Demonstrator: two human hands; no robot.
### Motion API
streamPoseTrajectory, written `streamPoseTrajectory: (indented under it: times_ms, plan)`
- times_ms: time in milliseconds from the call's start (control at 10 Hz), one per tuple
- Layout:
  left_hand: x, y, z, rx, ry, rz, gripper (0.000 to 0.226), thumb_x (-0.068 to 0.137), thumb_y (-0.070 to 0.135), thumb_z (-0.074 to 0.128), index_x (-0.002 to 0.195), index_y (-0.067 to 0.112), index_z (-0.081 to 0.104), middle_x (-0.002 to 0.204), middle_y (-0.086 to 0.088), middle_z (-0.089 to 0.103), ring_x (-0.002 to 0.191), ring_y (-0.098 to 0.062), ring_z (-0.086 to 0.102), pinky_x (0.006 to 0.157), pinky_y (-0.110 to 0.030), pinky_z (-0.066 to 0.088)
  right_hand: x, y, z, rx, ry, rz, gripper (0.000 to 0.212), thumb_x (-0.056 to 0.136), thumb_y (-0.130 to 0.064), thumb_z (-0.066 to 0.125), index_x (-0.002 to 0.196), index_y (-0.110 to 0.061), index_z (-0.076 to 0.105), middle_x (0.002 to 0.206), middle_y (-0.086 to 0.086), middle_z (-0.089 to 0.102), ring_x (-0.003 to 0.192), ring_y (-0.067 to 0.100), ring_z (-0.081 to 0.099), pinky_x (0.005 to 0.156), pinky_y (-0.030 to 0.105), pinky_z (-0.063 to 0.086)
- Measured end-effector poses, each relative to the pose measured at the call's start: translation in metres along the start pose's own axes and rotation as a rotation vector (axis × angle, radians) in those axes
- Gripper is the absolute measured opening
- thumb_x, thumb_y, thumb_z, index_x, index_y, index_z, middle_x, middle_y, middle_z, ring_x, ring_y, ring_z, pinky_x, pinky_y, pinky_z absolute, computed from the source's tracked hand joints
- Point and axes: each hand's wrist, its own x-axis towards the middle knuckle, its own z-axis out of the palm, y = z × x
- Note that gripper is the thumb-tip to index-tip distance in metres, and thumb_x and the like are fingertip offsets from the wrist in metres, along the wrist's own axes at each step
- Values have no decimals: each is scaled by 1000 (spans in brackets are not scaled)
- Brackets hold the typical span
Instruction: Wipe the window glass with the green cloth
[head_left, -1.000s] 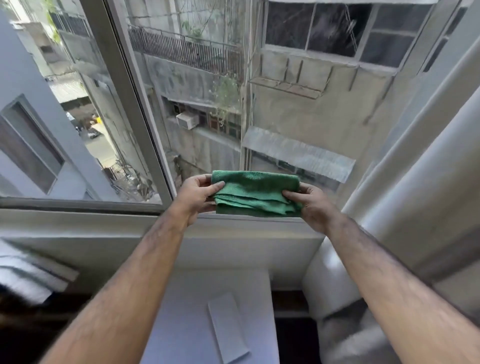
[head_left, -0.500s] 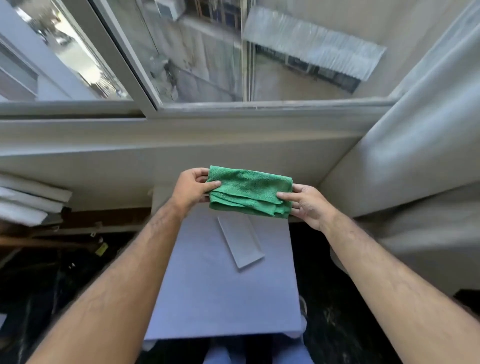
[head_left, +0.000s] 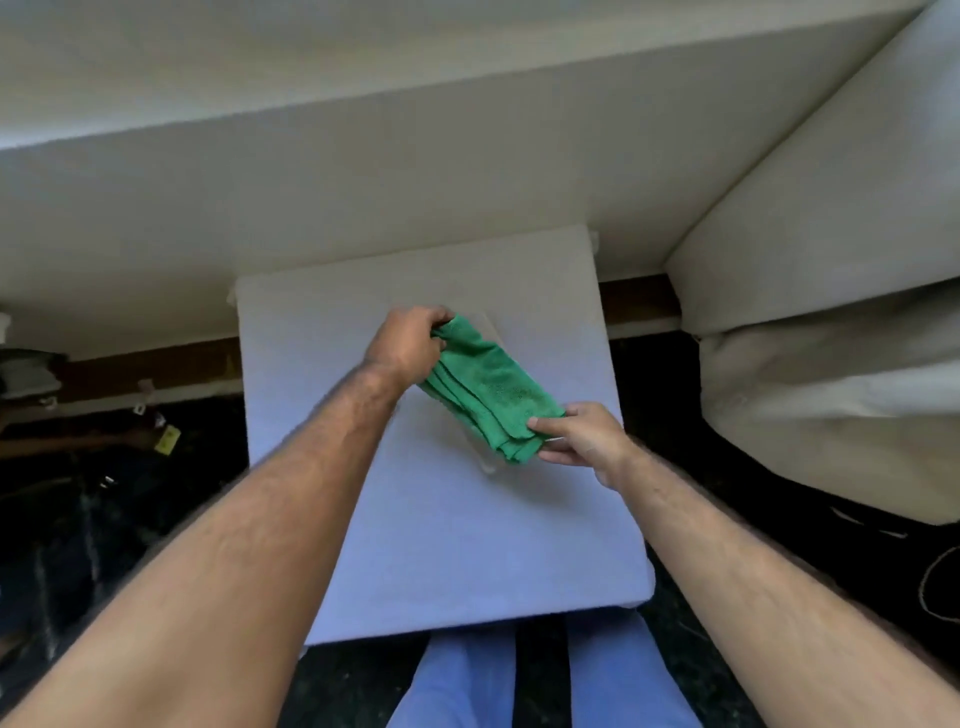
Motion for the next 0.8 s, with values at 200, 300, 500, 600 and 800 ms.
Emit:
streamPoseTrajectory:
  times_ms: [200,300,500,600,800]
  plan:
    - [42,-11,25,292,-29,110,36,93,0,56,115,21,74,113,-10,75,96,-30,69,85,-40,60,32,28,19,116,12,63,29,104,-15,70,126,4,70,111,23,82,73,16,80,67,23,68]
    - [55,-16,38,362,-53,127,34,93,3,55,116,21,73,113,-9,74,88,-25,61,75,-31,48,39,32,28,130,32,82,29,105,-13,68,126,7,69,108,26,82,75,21,81,68,25,69]
    - [59,-22,62,363,9,166,39,95,8,54,133,14,60,124,-12,68,109,-33,64,85,-39,53,42,33,27,-175,187,49,26,100,-25,76,104,0,73,70,13,77,47,15,73,47,21,60]
    - [47,-24,63,468,95,195,53,93,-3,56,144,11,53,139,-15,62,122,-37,58,95,-49,54,37,23,21,-581,307,-73,34,98,-44,74,82,-16,66,64,1,70,49,12,66,57,28,57]
    - [16,-22,47,437,163,211,58,96,-1,62,151,4,46,154,-17,52,138,-35,51,110,-52,47,19,-20,6,-1019,447,-500,47,105,-49,60,139,-17,62,135,3,68,120,21,64,94,37,54]
